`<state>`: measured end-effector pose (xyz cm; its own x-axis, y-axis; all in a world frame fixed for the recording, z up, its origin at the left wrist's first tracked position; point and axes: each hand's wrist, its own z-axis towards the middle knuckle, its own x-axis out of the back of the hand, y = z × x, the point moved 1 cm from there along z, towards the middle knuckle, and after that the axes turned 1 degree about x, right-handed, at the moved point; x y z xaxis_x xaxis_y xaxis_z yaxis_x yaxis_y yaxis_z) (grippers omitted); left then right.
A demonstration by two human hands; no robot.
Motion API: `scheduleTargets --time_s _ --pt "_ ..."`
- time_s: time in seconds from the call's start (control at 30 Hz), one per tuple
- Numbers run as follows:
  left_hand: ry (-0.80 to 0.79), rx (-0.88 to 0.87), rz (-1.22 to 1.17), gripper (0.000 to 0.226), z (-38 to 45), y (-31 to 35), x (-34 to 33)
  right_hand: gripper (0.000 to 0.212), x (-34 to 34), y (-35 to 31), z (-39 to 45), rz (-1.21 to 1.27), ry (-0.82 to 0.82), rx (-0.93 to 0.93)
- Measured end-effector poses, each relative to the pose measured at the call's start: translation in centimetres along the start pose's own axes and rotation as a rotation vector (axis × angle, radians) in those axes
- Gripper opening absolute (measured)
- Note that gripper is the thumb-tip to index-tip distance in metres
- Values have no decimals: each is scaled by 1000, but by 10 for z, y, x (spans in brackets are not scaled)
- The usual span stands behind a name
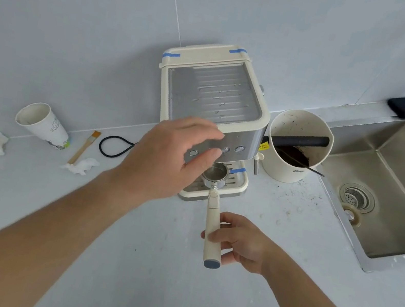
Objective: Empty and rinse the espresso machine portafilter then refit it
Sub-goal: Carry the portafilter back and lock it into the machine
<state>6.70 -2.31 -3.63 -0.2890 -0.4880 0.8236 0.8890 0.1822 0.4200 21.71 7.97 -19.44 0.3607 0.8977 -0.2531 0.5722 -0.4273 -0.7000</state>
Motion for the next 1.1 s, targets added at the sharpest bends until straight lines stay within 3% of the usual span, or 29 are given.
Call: scheduleTargets --time_s 0.43,1.1 --pt "-440 -118 283 68 72 -41 -21 47 -5 -11 19 138 -18 57" --pt "-383 -33 199 65 76 -49 -28 43 -22 -40 39 188 -23 168"
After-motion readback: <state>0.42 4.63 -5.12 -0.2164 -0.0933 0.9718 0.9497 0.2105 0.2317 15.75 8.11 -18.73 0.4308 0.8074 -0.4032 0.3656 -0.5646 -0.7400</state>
